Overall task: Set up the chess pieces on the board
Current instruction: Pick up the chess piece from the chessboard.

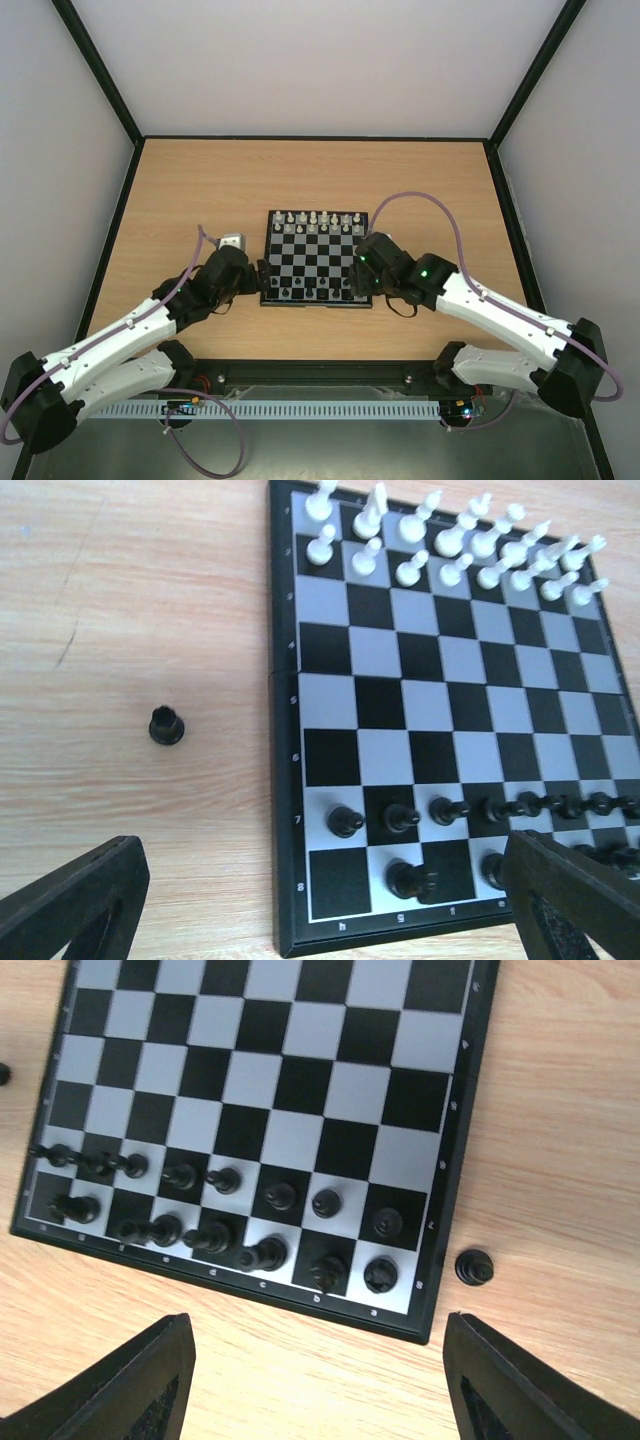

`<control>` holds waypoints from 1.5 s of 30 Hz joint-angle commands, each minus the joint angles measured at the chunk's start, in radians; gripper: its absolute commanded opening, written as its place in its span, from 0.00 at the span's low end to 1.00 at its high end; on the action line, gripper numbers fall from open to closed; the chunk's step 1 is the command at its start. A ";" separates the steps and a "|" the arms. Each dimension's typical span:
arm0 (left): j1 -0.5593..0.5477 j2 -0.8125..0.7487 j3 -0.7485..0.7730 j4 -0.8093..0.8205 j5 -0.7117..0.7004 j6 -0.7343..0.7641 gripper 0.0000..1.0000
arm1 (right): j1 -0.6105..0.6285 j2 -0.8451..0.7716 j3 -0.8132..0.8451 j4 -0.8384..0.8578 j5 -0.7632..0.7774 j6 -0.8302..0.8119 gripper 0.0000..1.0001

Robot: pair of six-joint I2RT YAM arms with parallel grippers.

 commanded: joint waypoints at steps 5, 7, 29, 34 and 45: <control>0.005 -0.005 -0.120 0.167 -0.033 -0.056 1.00 | 0.007 -0.016 -0.160 0.166 0.059 0.016 0.70; 0.005 0.017 -0.126 0.196 -0.032 -0.055 0.99 | 0.006 0.007 -0.157 0.188 0.068 0.005 0.70; 0.005 -0.016 -0.158 0.213 -0.033 -0.007 1.00 | 0.014 0.157 0.047 -0.004 -0.048 -0.135 0.49; 0.005 -0.089 -0.178 0.178 -0.023 -0.011 1.00 | 0.040 0.175 0.075 -0.050 -0.069 -0.143 0.48; 0.000 -0.176 -0.187 0.128 0.030 -0.015 1.00 | 0.093 0.374 0.225 -0.093 -0.087 -0.175 0.40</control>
